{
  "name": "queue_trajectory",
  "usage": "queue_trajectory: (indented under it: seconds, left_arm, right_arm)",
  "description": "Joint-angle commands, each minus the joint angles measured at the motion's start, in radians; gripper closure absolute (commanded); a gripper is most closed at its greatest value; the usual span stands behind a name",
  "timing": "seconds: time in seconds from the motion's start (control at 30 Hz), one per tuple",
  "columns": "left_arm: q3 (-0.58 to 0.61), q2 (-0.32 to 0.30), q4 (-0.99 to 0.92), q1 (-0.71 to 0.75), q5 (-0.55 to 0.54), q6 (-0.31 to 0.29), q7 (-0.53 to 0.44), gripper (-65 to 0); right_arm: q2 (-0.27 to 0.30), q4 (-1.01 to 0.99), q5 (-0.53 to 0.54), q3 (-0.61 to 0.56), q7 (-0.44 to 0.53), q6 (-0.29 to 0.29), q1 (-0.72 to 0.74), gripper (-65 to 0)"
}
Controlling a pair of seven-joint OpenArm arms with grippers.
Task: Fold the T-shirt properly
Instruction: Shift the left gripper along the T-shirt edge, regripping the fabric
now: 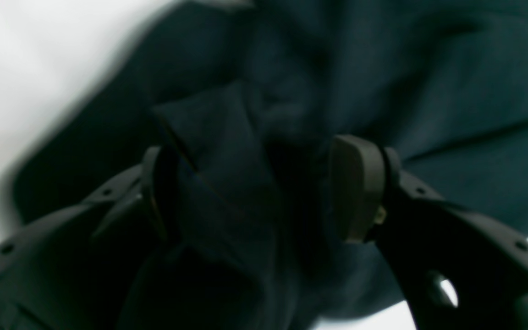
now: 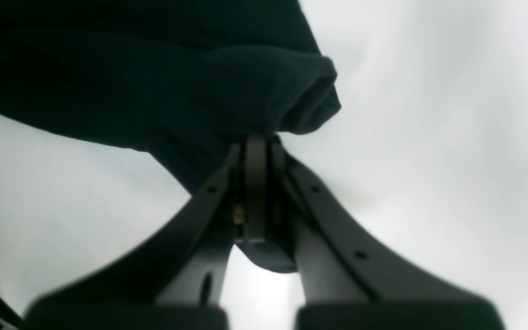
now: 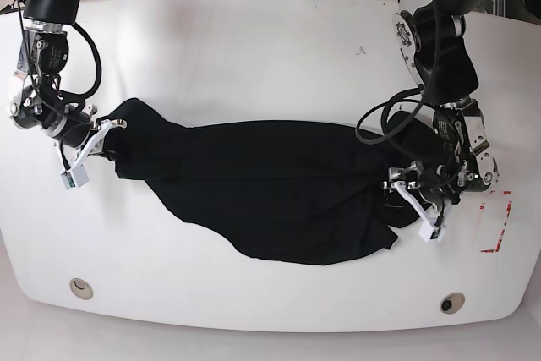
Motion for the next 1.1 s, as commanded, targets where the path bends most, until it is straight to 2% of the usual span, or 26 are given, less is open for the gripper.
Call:
queue_trajectory:
  seconds: [0.0,0.07,0.33,0.8,1.07]
  left_arm:
    - [0.005,-0.006,-0.020,-0.040,-0.024,0.012,-0.023,-43.8]
    - [0.013,-0.006,-0.057,-0.065,-0.063,0.021,-0.028,-46.0]
    - [0.027,-0.001,-0.063,-0.066,-0.075,0.003,-0.038,-47.2]
    - [0.028,0.011,-0.058,-0.037,-0.078,-0.073,-0.037,-52.1]
    - [0.032,0.014,-0.061,-0.025,-0.090,-0.100,-0.036,-50.6]
  right_arm:
    - [0.021,0.018,0.011,0.008,0.016,0.004,0.019,0.0]
    - [0.021,0.016,0.011,0.009,0.020,0.002,0.017,0.0]
    - [0.019,0.017,0.012,0.008,0.020,0.002,0.016,0.0]
    - [0.019,0.017,0.014,0.011,0.013,0.001,0.013,0.0]
    - [0.019,0.016,0.013,0.009,0.012,-0.001,0.012,0.0]
